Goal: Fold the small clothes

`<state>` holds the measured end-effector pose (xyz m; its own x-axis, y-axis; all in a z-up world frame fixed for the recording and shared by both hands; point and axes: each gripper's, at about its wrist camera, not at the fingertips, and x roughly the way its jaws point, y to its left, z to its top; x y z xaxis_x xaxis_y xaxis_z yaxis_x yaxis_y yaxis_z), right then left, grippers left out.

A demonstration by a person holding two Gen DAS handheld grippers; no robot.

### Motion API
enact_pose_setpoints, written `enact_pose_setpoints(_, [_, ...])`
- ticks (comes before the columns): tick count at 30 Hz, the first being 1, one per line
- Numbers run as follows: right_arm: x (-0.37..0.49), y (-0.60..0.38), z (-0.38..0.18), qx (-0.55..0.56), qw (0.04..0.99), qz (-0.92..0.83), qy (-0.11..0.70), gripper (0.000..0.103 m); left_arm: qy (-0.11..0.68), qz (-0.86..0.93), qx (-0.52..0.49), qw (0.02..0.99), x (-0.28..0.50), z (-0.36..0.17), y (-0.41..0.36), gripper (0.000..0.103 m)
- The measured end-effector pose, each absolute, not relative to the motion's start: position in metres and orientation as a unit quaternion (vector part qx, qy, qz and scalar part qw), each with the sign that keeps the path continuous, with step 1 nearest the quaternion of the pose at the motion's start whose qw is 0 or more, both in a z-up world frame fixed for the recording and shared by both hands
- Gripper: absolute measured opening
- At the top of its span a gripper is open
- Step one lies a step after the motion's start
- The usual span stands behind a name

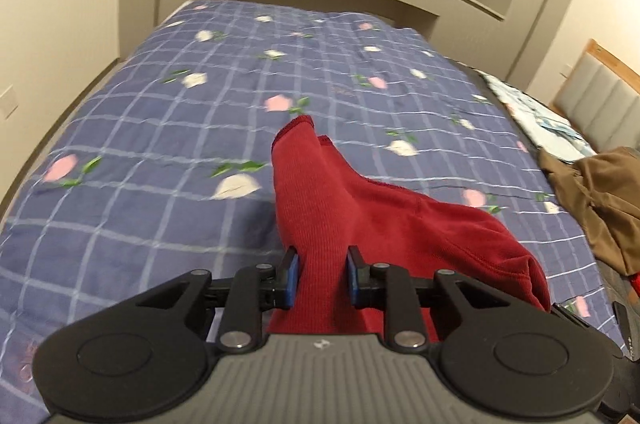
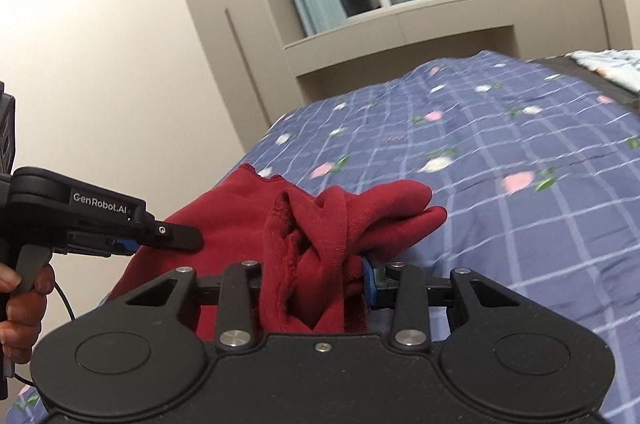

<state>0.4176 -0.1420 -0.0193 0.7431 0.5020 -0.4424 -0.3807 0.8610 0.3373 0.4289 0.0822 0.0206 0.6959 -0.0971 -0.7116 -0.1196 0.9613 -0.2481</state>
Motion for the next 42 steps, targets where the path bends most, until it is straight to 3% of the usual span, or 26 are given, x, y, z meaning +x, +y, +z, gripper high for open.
enact_pose_setpoints(14, [0.393,-0.122,-0.048,0.099,0.914,0.22,0.326,0.041,0.422,0.033,-0.2,0.883,0.392,-0.037,0.121,0.028])
enact_pose_setpoints(21, [0.393,-0.128,-0.054,0.115,0.909,0.205,0.343,0.054,0.427,0.043,-0.202,0.881,0.386,-0.039,0.121,0.038])
enact_pose_setpoints(27, [0.385,-0.135,-0.046,0.118,0.914,0.197,0.334,0.077,0.422,0.059,-0.192,0.884,0.377,-0.031,0.121,0.07])
enact_pose_setpoints(31, [0.375,-0.137,-0.031,0.113,0.922,0.196,0.315,0.089,0.413,0.064,-0.186,0.89,0.367,-0.02,0.12,0.083])
enact_pose_setpoints(37, [0.354,-0.146,-0.007,0.11,0.934,0.197,0.279,0.102,0.387,0.064,-0.168,0.904,0.343,0.003,0.113,0.095])
enact_pose_setpoints(42, [0.331,-0.154,0.01,0.105,0.942,0.195,0.253,0.102,0.358,0.066,-0.142,0.92,0.317,0.024,0.103,0.1])
